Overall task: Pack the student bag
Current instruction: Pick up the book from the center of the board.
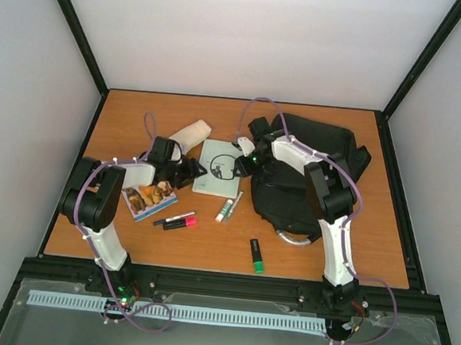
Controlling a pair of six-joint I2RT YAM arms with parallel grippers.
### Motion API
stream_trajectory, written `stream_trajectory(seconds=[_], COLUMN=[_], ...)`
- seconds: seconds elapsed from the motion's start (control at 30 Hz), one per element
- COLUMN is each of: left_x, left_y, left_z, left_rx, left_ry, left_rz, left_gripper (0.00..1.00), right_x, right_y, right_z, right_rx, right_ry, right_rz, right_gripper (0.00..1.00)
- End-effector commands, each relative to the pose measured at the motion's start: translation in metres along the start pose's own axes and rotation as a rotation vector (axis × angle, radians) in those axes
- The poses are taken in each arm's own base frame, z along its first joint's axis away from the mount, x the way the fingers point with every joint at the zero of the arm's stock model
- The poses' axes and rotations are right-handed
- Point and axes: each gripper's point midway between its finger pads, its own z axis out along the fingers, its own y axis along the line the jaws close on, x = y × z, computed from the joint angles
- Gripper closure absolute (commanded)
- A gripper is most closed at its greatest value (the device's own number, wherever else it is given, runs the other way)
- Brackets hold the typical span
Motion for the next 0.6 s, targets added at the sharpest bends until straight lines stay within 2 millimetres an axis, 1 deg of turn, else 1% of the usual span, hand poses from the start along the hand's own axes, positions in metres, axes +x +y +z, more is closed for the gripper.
stream_trajectory(seconds=[0.0,0.1,0.17,0.33,0.43,0.5,0.53,0.57], left_x=[0.001,-0.001,-0.001,0.001,0.002,0.004,0.006,0.008], left_y=[-0.072,-0.084,-0.09,-0.098,-0.109,-0.117,-0.121,-0.124], left_z=[-0.011,-0.021,-0.026,-0.033,-0.036,-0.036,-0.036,-0.035], left_rx=[0.312,0.344,0.357,0.392,0.441,0.467,0.472,0.472], left_ry=[0.041,0.034,0.033,0.025,0.012,0.019,0.025,0.032], left_rz=[0.047,0.049,0.048,0.039,0.054,0.06,0.066,0.071], left_gripper=[0.38,0.43,0.45,0.5,0.53,0.52,0.51,0.46], right_x=[0.033,0.029,0.028,0.026,0.027,0.028,0.027,0.028], right_y=[-0.01,-0.008,-0.006,0.0,0.007,0.012,0.015,0.016], right_z=[0.029,0.025,0.023,0.019,0.017,0.013,0.011,0.009], right_rx=[0.009,0.007,0.001,-0.024,-0.053,-0.069,-0.076,-0.082], right_ry=[0.1,0.09,0.085,0.077,0.073,0.07,0.065,0.062], right_rz=[0.025,0.021,0.021,0.023,0.022,0.017,0.009,0.007], right_gripper=[0.6,0.59,0.59,0.58,0.58,0.58,0.57,0.57])
